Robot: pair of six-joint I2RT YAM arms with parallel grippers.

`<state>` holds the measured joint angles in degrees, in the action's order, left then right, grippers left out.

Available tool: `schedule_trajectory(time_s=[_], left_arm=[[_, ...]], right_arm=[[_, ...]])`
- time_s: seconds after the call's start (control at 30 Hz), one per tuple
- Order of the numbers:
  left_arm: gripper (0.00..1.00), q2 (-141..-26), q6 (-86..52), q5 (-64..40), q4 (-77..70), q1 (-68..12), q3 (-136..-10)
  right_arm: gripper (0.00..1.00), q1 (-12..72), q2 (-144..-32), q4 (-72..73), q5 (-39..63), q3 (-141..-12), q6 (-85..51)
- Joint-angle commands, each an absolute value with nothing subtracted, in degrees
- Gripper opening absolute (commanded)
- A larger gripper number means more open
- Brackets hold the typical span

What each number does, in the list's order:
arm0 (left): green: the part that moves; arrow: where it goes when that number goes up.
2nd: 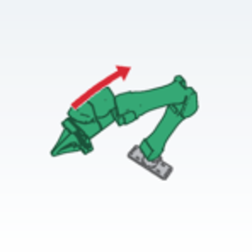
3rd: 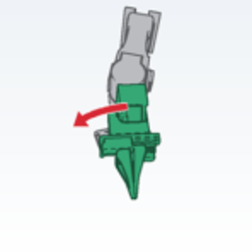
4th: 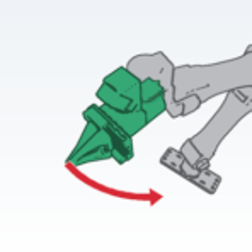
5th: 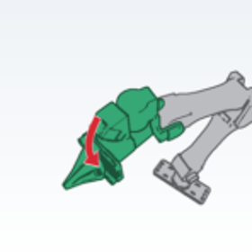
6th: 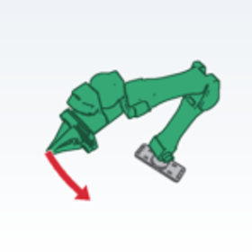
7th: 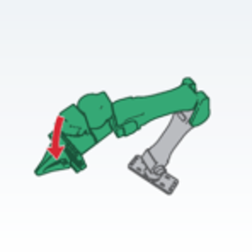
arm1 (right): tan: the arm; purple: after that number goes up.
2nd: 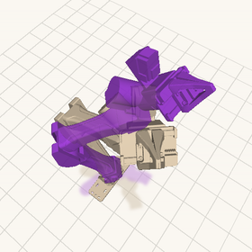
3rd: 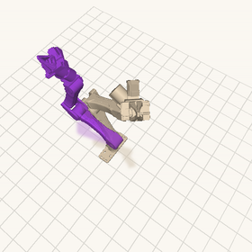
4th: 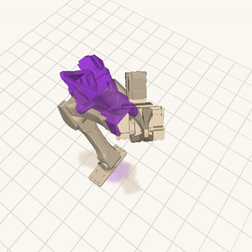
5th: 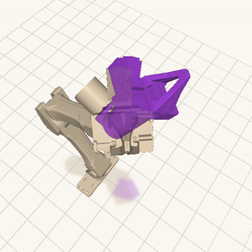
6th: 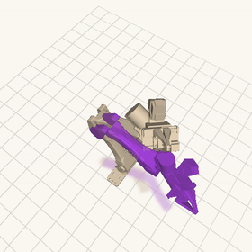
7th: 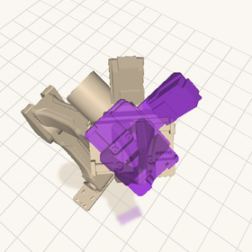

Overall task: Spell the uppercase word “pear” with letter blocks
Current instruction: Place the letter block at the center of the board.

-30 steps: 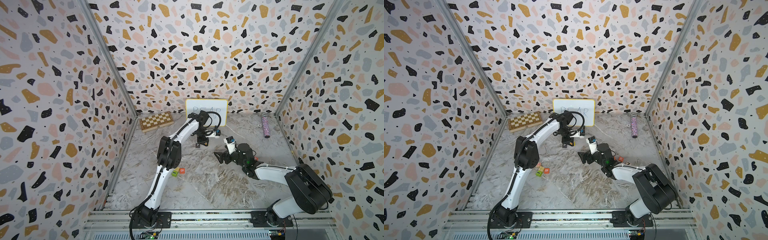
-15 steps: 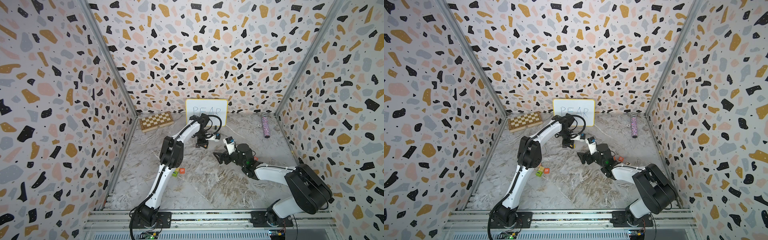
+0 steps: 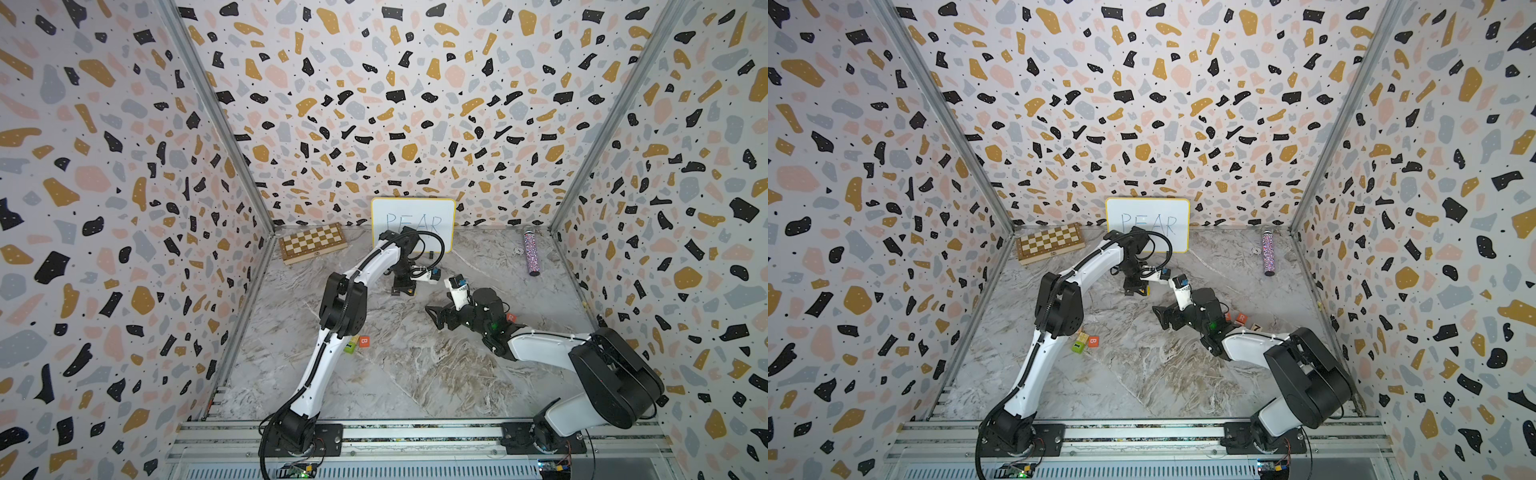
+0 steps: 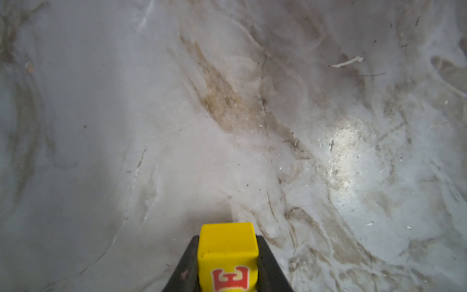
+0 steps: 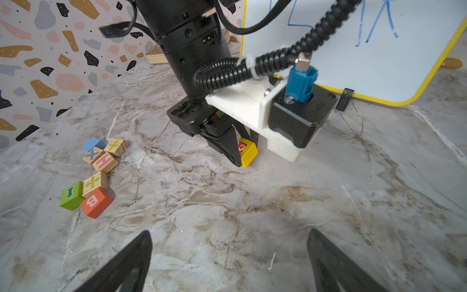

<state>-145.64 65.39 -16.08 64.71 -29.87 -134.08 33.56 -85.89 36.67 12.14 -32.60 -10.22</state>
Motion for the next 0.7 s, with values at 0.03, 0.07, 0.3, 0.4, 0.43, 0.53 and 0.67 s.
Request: schedule_trajectory(time_s=[0.03,0.07,0.3,0.4,0.43,0.53,0.67], left_arm=[[0.35,-146.78,66.62,-15.51,64.57,-30.21,-133.39],[0.36,-146.82,66.69,-15.39,64.35,-30.15,-133.12],[0.38,-146.95,66.63,-14.59,64.05,-30.22,-132.63],[0.39,-146.63,66.19,-14.47,64.62,-30.28,-133.18],[0.41,-146.40,66.03,-14.65,64.94,-30.32,-133.45],[0.45,-144.84,65.30,-15.50,64.80,-30.41,-133.34],[0.58,-141.91,63.96,-15.69,63.60,-30.55,-132.25]], right_arm=[[0.96,33.84,-85.49,37.50,11.67,-32.43,-10.15],[0.96,33.89,-85.51,37.57,11.67,-32.42,-10.23],[0.96,34.06,-85.62,37.60,11.60,-32.51,-10.28],[0.96,34.02,-85.61,37.58,11.42,-32.44,-10.24],[0.96,34.01,-85.68,37.45,11.41,-32.51,-10.28],[0.96,34.04,-85.83,37.45,11.45,-32.61,-10.28],[0.96,34.10,-85.81,37.29,11.28,-32.70,-10.27]])
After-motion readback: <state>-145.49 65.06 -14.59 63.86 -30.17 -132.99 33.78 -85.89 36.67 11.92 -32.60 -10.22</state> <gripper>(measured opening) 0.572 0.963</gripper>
